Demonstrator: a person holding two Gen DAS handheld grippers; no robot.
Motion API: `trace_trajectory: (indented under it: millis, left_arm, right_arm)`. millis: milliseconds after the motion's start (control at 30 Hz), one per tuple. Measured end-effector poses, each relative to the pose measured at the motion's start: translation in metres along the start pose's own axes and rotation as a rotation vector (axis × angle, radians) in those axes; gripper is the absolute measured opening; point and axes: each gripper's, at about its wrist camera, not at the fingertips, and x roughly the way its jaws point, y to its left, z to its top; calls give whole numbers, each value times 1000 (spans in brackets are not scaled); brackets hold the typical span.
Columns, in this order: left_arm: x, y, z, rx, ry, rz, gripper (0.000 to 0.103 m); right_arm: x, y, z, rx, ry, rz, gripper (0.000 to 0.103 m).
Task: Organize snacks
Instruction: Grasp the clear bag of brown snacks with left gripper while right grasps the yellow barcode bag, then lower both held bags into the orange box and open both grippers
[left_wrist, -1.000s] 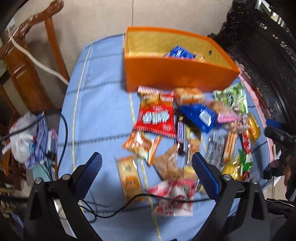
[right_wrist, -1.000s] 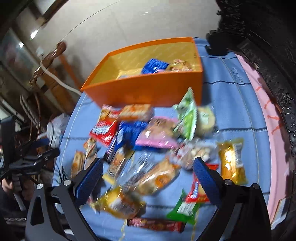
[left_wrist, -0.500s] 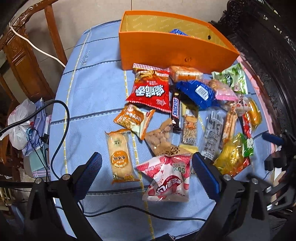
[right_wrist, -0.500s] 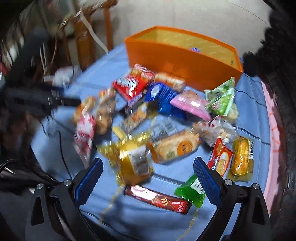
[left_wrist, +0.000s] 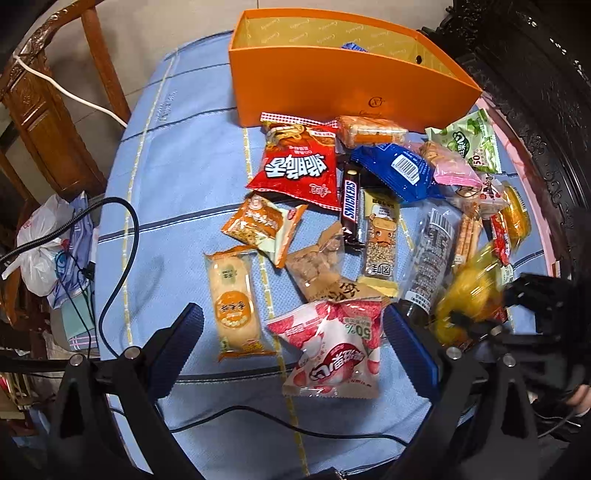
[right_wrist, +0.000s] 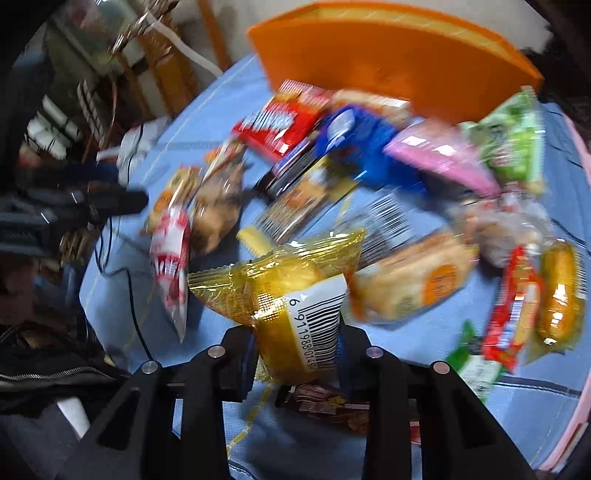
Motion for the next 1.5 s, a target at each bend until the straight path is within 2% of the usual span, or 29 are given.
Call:
trace_trajectory:
  millis: [167,267,333,367,400,467,667,700,800,833,933,1100,1500]
  left_arm:
    - [19,-8,15,-21,57,-23,96]
    - [35,-10,24,-82,139,7,96]
    - [47,-9,28,-143,191,-13,93]
    - [52,-9,28,-166,212,-30,83]
    - [60,-8,28,-186,249,-57,57]
    - [70,-8,28,-209,283,-79,56]
    - [99,-13,25,-250,343,-58,59]
    - [99,-13,24,-254,329,-51,56]
    - [94,-24,24,-191,269,-6,31]
    - [93,-25,24,-187,262,-6,29]
    - [78,-23,25,-185,204,26,28]
    - [26,-13,40,-192,48,51,28]
    - [-34,-18,76,-123,-118,61,28]
  right_arm:
    - [-38,-14,1,47,-60,10,35]
    - [-45,-13,-2,37,-60,7,35]
    - [-48,-14,-3,33,-59,7,35]
    - [-49,-14,-4,34,-59,8,36]
    - [-51,-16,-4,38,-63,6,36]
    - [-53,-19,-3,46,-71,6,37]
    - [-52,-24,1,46,-58,14,37]
    - [-51,-23,3,38,-53,19,37]
    - [-47,-21,6,29,-43,26,37]
    - [-46,-21,7,28,-42,28,37]
    - [-47,-20,10,22,-50,32,37]
    - [-54,-21,20,33,-87,44,37]
    - [-85,-24,64,29,-225,49,37]
